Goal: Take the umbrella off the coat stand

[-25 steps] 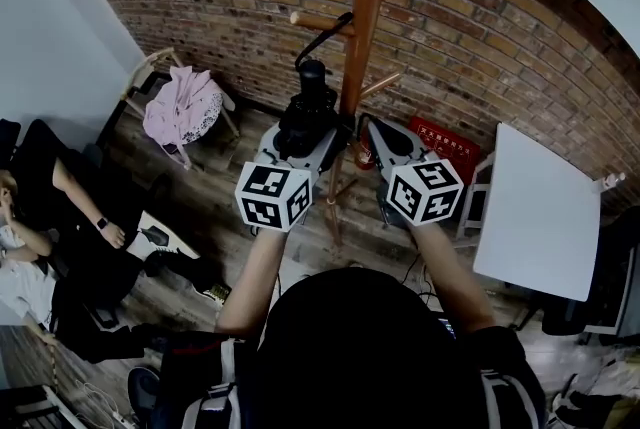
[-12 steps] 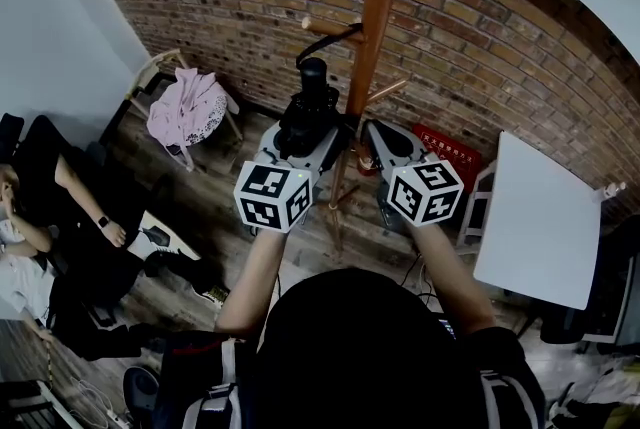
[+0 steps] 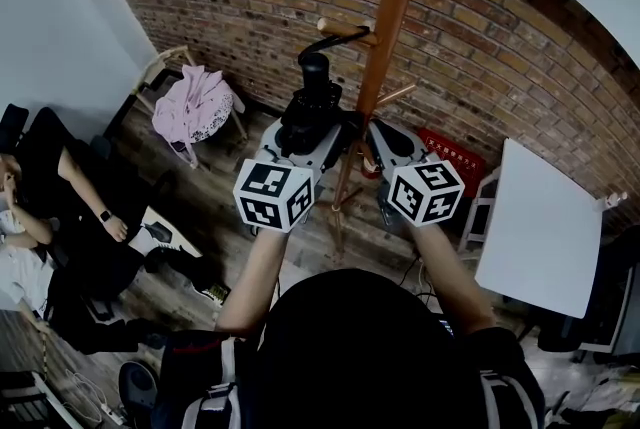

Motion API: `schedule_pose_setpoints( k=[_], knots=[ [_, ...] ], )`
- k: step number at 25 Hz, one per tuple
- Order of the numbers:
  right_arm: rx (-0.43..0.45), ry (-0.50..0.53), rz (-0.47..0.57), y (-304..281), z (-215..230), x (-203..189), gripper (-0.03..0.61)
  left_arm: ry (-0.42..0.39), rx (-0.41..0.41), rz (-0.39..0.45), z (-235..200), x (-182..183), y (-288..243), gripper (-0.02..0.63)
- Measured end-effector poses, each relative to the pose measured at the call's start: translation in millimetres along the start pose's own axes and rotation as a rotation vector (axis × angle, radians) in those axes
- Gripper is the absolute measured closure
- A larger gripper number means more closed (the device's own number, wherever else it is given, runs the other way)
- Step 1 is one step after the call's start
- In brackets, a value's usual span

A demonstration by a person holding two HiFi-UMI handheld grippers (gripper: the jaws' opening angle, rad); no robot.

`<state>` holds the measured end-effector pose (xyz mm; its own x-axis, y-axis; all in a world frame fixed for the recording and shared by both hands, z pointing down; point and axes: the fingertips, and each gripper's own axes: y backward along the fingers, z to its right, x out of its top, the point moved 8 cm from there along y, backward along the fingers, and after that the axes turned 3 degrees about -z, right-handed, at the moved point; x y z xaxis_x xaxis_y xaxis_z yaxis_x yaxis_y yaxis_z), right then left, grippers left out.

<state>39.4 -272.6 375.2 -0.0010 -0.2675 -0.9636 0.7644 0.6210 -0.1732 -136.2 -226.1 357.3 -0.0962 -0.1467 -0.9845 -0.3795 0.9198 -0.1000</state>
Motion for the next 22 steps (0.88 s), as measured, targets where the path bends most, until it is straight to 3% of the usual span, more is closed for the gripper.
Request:
schedule_pose_setpoints(
  k=[22],
  knots=[
    [0.046, 0.002, 0.003, -23, -13, 7, 0.549, 0.04, 0.024, 0.046, -16, 13, 21, 0.37]
  ],
)
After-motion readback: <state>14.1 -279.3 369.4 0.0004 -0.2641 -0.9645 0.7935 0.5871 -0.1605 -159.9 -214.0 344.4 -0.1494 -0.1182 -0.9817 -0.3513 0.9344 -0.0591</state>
